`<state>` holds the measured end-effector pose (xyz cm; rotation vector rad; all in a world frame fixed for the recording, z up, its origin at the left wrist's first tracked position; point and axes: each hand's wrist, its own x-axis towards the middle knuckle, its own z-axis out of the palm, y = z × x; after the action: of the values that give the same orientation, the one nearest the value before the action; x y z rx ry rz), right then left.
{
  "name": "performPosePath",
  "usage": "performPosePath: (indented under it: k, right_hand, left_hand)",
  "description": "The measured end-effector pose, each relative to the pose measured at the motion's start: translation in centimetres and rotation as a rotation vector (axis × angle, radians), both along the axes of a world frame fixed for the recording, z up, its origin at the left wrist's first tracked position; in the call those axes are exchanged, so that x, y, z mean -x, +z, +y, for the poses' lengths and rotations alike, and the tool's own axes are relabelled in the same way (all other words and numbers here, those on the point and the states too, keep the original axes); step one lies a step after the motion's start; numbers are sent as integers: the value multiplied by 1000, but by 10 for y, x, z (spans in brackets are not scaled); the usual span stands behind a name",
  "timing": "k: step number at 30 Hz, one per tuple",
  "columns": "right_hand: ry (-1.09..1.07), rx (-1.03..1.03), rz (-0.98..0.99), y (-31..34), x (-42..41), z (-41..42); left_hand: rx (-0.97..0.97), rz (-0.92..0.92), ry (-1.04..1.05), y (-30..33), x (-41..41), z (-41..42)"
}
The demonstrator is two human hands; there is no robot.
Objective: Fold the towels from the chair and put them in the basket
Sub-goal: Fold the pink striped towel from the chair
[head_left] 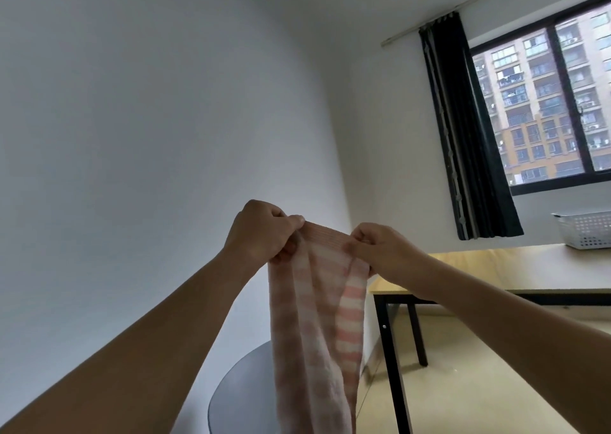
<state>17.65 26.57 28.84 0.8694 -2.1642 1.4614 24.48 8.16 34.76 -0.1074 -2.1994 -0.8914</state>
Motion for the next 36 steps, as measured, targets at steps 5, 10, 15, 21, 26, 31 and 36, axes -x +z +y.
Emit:
performPosePath:
  k: [5,10,15,21,26,31,36]
  right_hand:
    - [97,148,-90,6,2,6]
    - [181,-10,-239,-5,4,8]
    - [108,-311,-242,-23,11,31]
    - [-8,-483,-115,-60,23,15]
    - [-103,-396,121,-70,37,3]
    - [-57,-287,67,-64,36,-2]
    - [-9,-341,30,-63,29,-2]
  left_hand:
    - [271,-310,3,-23,-1,-15]
    - [354,-408,-19,-56,12,-24]
    - [323,-105,31,-48,17,-20]
    - [587,120,27,-46,10,1]
    - [828,326,112,-50,9,-8]
    - [860,341,188,-55,15,-25]
    - [954,262,386,-63,20,-35]
